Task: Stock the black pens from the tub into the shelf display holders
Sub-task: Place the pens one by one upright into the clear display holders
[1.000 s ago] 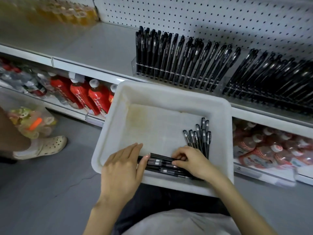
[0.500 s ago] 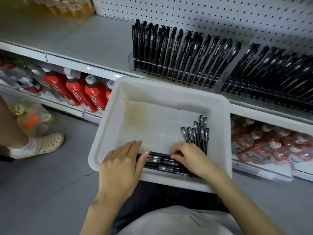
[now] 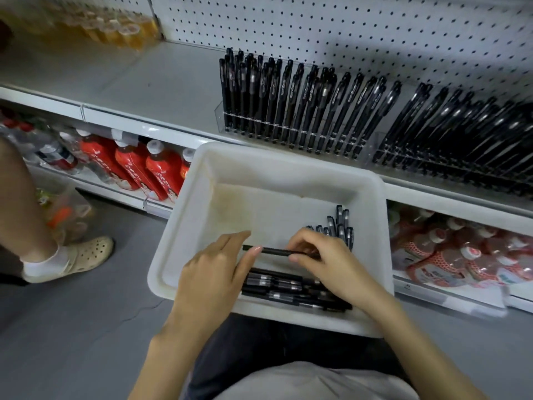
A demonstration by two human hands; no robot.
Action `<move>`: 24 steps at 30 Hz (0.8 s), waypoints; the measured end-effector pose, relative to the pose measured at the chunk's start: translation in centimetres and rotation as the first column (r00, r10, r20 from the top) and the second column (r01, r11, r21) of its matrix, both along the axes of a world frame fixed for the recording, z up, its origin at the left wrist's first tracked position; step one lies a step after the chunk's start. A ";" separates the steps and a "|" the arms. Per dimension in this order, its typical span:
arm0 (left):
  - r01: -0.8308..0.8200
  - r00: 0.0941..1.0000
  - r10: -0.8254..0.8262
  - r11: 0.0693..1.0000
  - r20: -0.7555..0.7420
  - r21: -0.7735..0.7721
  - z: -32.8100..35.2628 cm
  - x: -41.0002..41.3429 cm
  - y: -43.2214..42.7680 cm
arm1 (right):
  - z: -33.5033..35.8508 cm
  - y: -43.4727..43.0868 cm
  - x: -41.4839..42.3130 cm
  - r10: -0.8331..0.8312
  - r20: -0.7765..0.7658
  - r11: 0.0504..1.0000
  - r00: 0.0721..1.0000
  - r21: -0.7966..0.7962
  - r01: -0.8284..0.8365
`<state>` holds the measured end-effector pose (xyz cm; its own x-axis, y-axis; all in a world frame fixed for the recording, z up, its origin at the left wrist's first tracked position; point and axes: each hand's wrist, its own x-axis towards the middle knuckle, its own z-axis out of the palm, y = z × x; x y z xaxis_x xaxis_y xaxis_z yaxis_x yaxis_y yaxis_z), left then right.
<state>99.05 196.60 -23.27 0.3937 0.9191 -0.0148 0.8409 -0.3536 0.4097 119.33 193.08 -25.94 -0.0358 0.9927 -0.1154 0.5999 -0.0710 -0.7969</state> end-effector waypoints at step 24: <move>0.269 0.727 0.000 0.920 0.687 -0.285 3.2 7.5 9.0 | 7.9 5.6 6.2 -0.379 -0.642 0.839 0.667 0.066 0.540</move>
